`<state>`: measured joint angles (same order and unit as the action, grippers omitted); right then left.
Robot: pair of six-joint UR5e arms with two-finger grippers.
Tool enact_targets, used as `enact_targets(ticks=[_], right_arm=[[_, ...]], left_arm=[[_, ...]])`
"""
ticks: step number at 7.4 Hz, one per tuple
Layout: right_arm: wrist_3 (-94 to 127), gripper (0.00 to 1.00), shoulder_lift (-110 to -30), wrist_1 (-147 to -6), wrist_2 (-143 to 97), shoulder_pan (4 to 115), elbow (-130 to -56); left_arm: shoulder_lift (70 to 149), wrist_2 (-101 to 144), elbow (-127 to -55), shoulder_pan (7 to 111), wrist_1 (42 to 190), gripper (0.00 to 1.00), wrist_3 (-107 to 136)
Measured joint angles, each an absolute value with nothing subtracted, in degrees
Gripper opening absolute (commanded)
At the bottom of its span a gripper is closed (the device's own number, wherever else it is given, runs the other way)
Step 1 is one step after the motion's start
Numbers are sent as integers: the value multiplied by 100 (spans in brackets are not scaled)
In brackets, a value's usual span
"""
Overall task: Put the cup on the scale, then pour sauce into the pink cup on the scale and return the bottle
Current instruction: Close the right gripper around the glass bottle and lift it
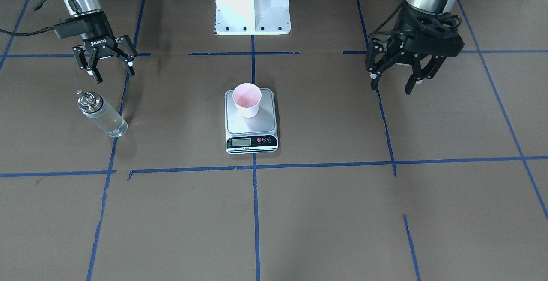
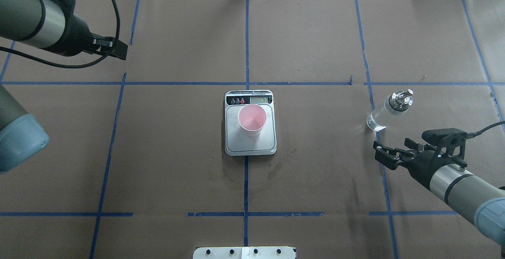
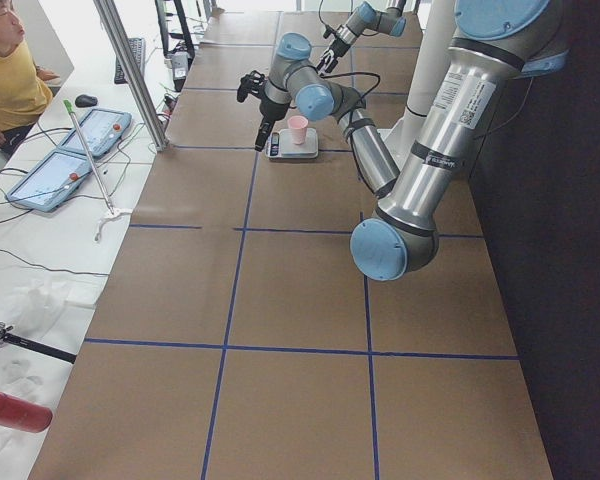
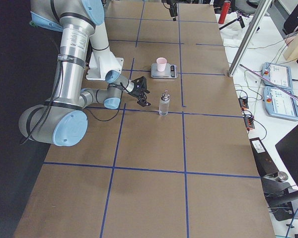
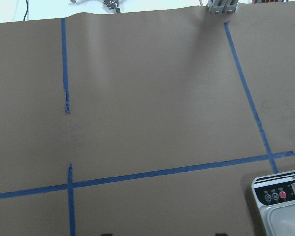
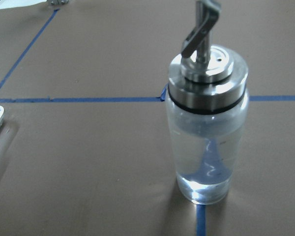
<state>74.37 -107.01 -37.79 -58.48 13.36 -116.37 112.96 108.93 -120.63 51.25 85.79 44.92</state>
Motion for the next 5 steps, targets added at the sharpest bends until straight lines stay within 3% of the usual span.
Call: enact_targets(ticks=[4,5], right_arm=[[7891,100,-10552,-3754,-4108,962,-11156],[7882,100,-10455,-3751,-3858,927,-11014]], left_arm=[[11188,10921,-12155,5209,8579,86,4313],[11179,10923,-12176,5210,8574,91,4319]])
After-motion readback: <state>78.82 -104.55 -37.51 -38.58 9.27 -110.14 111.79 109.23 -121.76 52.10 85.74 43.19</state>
